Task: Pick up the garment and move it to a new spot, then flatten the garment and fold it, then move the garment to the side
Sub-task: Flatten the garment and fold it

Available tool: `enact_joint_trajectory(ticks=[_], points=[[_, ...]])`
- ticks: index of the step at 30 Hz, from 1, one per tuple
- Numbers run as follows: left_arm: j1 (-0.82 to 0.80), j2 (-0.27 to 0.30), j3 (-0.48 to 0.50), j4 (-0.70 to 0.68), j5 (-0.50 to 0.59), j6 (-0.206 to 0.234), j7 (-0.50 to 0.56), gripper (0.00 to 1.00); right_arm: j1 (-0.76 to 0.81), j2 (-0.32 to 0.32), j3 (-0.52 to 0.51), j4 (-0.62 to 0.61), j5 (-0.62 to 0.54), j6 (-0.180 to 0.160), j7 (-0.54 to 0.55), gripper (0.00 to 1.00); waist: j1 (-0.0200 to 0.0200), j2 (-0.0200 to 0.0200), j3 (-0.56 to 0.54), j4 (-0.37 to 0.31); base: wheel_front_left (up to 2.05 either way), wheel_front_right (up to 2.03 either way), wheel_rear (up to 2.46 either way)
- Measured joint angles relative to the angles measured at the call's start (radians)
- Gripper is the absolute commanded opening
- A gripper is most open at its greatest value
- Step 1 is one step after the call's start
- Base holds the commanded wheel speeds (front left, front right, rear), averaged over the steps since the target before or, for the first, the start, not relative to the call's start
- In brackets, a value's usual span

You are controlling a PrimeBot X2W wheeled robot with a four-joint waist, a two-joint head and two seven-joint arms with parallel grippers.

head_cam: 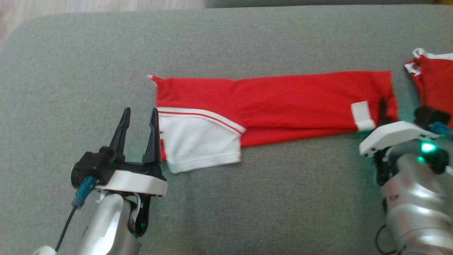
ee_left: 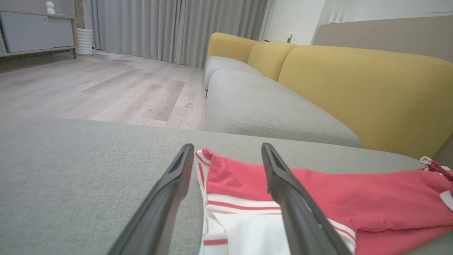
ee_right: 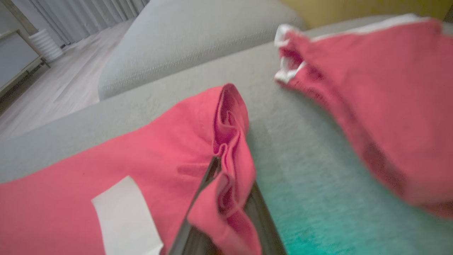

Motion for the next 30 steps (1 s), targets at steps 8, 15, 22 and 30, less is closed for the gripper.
enact_joint_trajectory(ticks=[8, 15, 22, 30], points=[[0.004, -0.007, 0.014, -0.018, 0.011, -0.001, 0.000, 1.00, 0.017, -0.071, -0.066, -0.113, -0.025, 0.000, -0.012, 0.00, -0.0002, 0.0000, -0.051, -0.036, 0.00, 0.00, 0.00], [0.019, -0.011, 0.012, -0.018, 0.016, -0.008, 0.000, 1.00, 0.047, -0.048, -0.020, -0.164, -0.011, 0.000, 0.004, 0.00, -0.0002, 0.0000, -0.095, -0.045, 0.00, 0.00, 0.00], [0.046, -0.011, 0.016, -0.020, 0.016, -0.008, 0.000, 1.00, 0.049, -0.007, 0.134, -0.216, 0.076, 0.000, 0.039, 0.00, -0.0001, 0.0000, -0.135, -0.007, 0.00, 0.00, 0.00], [0.076, -0.008, 0.018, -0.019, 0.016, -0.008, 0.000, 1.00, 0.094, -0.004, 0.494, -0.290, 0.388, 0.000, 0.076, 0.00, -0.0002, 0.0000, -0.182, 0.068, 0.00, 0.00, 0.00]])
